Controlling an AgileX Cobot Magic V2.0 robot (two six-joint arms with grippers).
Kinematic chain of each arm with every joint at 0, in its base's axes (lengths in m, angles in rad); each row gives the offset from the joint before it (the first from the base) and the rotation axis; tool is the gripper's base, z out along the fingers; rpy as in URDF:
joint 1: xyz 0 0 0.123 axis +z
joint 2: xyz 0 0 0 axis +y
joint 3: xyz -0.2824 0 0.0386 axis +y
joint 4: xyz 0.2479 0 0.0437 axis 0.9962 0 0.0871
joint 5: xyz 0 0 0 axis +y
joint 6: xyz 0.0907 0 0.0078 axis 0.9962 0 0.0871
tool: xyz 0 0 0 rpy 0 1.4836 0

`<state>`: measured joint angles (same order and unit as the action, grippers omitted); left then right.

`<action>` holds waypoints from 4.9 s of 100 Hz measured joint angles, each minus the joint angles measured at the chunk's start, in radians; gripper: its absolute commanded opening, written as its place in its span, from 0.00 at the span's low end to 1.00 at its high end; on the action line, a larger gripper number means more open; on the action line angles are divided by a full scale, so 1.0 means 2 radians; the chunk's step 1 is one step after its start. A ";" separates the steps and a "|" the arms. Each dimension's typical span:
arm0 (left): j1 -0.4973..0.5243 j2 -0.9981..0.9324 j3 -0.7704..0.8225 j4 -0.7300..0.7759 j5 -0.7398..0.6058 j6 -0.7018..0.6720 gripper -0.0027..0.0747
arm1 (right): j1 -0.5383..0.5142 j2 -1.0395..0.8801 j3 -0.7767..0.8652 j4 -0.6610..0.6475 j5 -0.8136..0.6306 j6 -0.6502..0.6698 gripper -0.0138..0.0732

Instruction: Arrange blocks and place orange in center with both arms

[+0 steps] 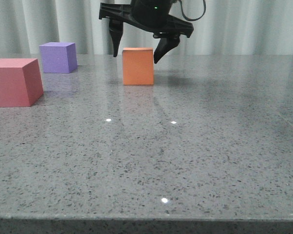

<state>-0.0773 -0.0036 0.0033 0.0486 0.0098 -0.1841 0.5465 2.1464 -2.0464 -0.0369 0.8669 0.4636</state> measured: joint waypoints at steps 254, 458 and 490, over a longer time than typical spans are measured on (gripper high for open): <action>0.000 0.000 0.000 0.000 0.000 0.000 0.01 | -0.232 -0.767 0.770 -0.107 -0.309 -0.062 0.15; 0.000 0.438 -0.502 -0.020 0.455 0.000 0.53 | -0.232 -0.767 0.770 -0.108 -0.310 -0.062 0.08; 0.000 0.439 -0.502 -0.021 0.458 0.000 0.86 | -0.232 -0.767 0.770 -0.108 -0.310 -0.062 0.08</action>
<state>-0.0773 0.8742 -1.0004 0.0066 0.9262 -0.1841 0.0834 0.6133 -0.5070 -0.2519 0.2471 0.3386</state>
